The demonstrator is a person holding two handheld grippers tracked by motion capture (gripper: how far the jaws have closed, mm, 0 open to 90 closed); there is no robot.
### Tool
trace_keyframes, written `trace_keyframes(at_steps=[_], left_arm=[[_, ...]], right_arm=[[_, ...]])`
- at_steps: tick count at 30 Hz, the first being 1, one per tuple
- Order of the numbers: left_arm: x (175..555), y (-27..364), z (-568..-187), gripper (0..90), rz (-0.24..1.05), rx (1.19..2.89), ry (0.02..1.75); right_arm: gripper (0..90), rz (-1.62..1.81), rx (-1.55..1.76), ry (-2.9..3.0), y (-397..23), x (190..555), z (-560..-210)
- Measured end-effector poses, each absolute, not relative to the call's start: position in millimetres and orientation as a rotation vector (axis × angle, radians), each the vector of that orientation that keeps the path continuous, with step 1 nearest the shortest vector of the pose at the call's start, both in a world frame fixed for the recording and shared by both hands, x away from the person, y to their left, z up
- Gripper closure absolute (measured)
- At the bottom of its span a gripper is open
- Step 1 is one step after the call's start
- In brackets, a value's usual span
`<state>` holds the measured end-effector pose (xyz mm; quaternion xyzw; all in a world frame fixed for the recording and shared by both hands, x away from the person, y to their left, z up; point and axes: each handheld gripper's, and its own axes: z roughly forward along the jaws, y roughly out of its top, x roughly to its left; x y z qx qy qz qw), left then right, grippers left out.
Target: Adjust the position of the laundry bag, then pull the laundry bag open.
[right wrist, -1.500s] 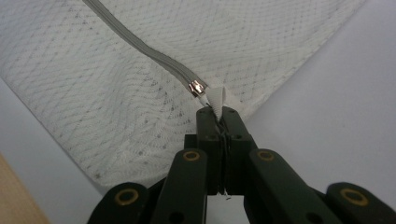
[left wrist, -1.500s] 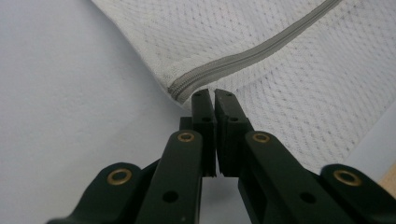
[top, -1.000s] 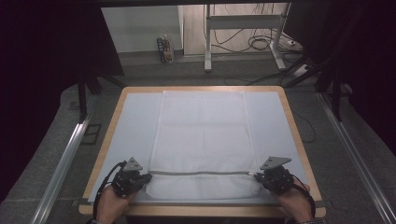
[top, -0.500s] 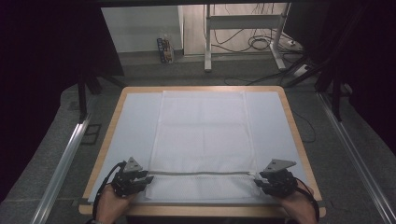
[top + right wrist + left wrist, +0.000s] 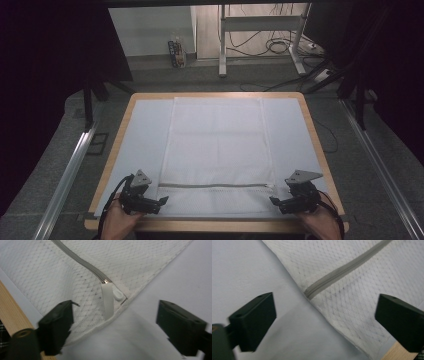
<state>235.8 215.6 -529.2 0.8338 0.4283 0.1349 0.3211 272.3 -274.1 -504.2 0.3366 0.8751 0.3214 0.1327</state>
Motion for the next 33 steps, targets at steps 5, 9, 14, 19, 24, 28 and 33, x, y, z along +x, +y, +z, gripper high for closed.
trace_keyframes(at_steps=[5, 9, 14, 19, 24, 28, 33], left_arm=[[236.7, 217.2, -530.9, 0.0, 0.354, 2.192, 1.118], [236.7, 217.0, -531.4, 0.0, 0.362, 2.199, 1.11], [236.8, 216.5, -531.1, 0.0, 0.382, 2.215, 1.1], [236.7, 216.5, -531.8, 0.5, 0.388, 2.22, 1.101], [236.9, 215.0, -532.6, 0.8, 0.398, 2.239, 1.088], [237.3, 214.0, -533.3, 1.0, 0.402, 2.25, 1.081], [237.5, 213.5, -533.6, 1.2, 0.404, 2.251, 1.08]], right_arm=[[5.3, 0.948, 0.987, 2.539, -275.1, 274.5, -507.5], [5.1, 0.958, 0.986, 2.53, -274.8, 274.3, -507.5], [4.4, 0.969, 0.989, 2.522, -274.2, 274.1, -508.1], [3.8, 0.96, 0.975, 2.516, -271.2, 274.2, -509.0], [4.2, 0.905, 0.959, 2.525, -267.4, 274.5, -511.7], [7.5, 0.868, 0.95, 2.536, -266.5, 277.3, -513.9], [7.4, 0.843, 0.955, 2.563, -265.9, 285.3, -521.0]])
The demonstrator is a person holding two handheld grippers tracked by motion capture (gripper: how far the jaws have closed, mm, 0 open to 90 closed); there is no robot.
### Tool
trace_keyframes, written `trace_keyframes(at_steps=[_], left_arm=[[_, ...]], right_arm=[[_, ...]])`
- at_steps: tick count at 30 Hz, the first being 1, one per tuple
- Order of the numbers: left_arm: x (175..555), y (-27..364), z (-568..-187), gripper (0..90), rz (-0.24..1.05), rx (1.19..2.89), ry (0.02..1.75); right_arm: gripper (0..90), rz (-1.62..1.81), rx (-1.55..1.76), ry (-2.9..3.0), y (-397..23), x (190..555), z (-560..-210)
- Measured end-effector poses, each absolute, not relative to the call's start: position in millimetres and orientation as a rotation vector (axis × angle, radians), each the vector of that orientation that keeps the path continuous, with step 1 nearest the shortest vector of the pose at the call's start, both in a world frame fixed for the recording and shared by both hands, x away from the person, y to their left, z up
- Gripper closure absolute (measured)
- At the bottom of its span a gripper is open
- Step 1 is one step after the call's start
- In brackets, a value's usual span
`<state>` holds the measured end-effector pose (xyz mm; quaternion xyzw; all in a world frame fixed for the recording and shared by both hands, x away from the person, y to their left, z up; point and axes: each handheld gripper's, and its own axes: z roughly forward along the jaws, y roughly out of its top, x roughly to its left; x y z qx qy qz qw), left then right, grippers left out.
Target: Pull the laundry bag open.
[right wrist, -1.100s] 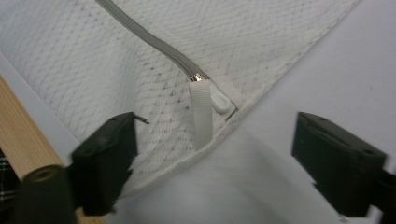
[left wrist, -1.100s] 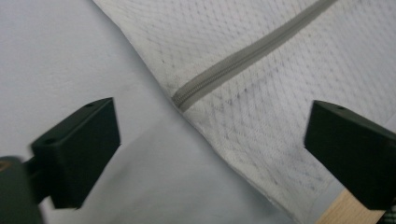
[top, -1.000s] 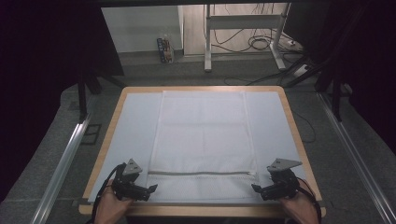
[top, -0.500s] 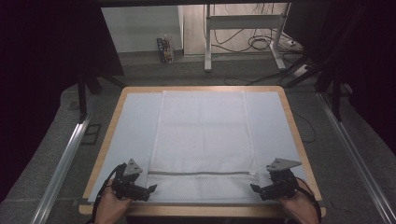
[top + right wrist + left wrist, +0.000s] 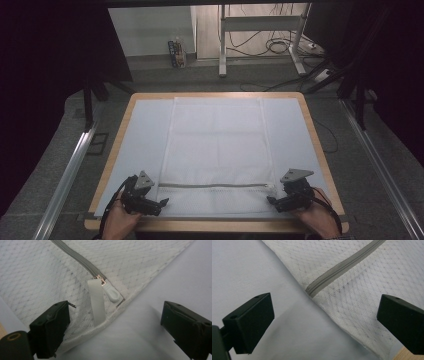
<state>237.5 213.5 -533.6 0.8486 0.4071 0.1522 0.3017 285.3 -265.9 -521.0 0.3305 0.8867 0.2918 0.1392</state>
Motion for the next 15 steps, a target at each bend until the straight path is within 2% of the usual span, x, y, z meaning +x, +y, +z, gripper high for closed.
trace_keyframes(at_steps=[6, 12, 15], left_arm=[[238.6, 211.2, -534.4, 1.3, 0.404, 2.264, 1.07], [238.6, 209.1, -534.3, 1.4, 0.414, 2.275, 1.059], [238.0, 208.4, -534.2, 1.6, 0.422, 2.275, 1.052]], right_arm=[[4.3, 0.861, 0.945, 2.568, -265.8, 288.7, -524.7], [17.7, 0.808, 0.989, 2.58, -259.9, 283.8, -519.8], [31.1, 0.789, 1.016, 2.577, -256.2, 279.4, -516.6]])
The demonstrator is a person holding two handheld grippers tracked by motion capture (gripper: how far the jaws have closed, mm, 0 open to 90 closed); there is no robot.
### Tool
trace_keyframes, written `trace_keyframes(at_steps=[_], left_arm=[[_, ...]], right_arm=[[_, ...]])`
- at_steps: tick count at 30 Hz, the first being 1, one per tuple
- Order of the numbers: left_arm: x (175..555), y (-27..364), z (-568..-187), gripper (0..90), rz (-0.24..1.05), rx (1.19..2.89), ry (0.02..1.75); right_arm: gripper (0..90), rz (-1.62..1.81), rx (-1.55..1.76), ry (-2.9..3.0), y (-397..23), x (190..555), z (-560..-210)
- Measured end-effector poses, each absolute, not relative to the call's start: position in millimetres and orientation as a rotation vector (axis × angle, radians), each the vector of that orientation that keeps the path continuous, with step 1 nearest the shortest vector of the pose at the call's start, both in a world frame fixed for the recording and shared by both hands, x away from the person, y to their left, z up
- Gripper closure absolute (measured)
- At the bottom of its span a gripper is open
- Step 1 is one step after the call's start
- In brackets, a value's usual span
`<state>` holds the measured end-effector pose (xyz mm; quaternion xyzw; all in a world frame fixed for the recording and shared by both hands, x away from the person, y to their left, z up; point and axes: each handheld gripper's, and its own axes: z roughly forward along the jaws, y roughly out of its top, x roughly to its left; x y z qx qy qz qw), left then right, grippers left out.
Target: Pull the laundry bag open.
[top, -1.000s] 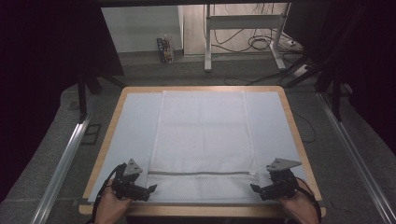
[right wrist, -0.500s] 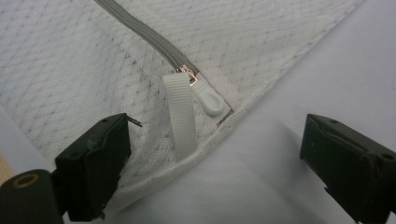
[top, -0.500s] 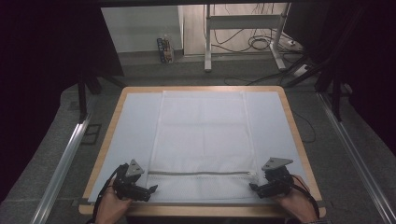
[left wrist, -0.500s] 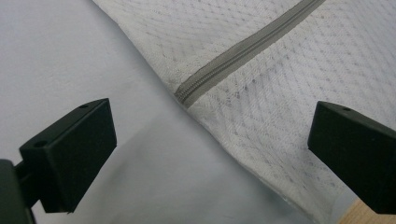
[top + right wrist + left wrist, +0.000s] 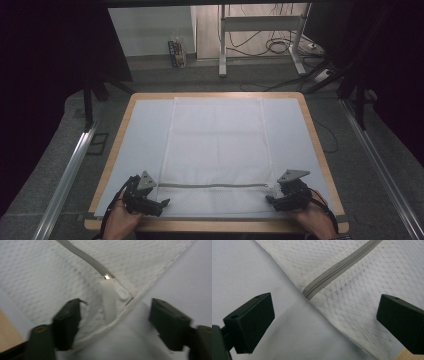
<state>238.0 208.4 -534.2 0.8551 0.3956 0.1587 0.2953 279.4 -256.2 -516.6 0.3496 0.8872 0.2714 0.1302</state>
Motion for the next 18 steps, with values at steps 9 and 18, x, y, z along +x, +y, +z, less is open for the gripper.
trace_keyframes(at_steps=[9, 18], left_arm=[[237.7, 207.2, -534.1, 1.9, 0.432, 2.287, 1.043], [238.4, 205.5, -532.1, 2.6, 0.443, 2.27, 1.044]], right_arm=[[74.8, 0.813, 1.071, 2.526, -251.3, 268.9, -513.6], [87.4, 0.787, 0.961, 2.553, -247.2, 266.8, -511.0]])
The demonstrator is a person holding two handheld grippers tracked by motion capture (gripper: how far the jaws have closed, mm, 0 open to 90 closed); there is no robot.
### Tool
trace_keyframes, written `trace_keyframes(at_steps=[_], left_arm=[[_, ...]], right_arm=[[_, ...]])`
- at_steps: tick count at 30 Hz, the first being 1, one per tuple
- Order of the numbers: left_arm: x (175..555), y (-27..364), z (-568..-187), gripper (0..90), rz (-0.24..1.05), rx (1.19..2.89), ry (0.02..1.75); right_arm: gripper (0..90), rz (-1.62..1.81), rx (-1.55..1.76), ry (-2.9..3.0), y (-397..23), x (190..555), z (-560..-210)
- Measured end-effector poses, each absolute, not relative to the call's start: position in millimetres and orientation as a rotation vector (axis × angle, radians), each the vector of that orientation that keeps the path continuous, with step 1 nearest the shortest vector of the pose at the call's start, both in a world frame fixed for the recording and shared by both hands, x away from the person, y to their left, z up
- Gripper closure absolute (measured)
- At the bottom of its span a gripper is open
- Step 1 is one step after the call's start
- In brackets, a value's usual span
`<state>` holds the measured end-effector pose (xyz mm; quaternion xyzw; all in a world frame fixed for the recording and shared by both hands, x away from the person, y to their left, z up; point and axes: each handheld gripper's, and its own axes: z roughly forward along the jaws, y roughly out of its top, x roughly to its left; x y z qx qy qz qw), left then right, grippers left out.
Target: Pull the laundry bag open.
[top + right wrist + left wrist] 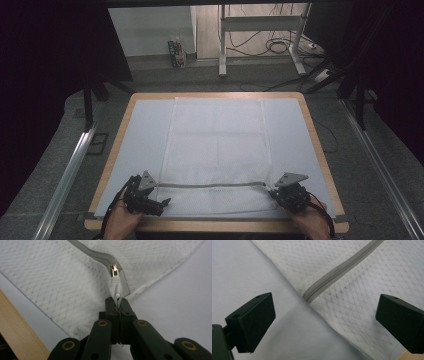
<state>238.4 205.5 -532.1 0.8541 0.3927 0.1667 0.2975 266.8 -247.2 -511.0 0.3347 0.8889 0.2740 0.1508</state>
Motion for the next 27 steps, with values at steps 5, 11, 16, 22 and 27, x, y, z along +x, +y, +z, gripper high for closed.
trace_keyframes(at_steps=[5, 11, 16, 22, 27], left_arm=[[240.1, 202.9, -531.4, 2.7, 0.433, 2.266, 1.033], [241.3, 196.1, -528.2, 2.7, 0.414, 2.252, 1.003], [242.9, 190.6, -527.3, 2.7, 0.397, 2.253, 0.989], [250.4, 179.8, -521.6, 3.3, 0.341, 2.228, 0.974], [266.2, 164.3, -510.6, 3.7, 0.256, 2.178, 0.945]], right_arm=[[87.4, 0.792, 0.879, 2.521, -247.3, 263.5, -505.8], [87.2, 0.825, 0.852, 2.486, -247.9, 262.4, -499.9], [87.4, 0.835, 0.83, 2.476, -245.7, 262.0, -498.1], [87.6, 0.813, 0.764, 2.455, -241.8, 258.9, -497.4], [87.5, 0.813, 0.751, 2.453, -241.9, 258.8, -497.5]])
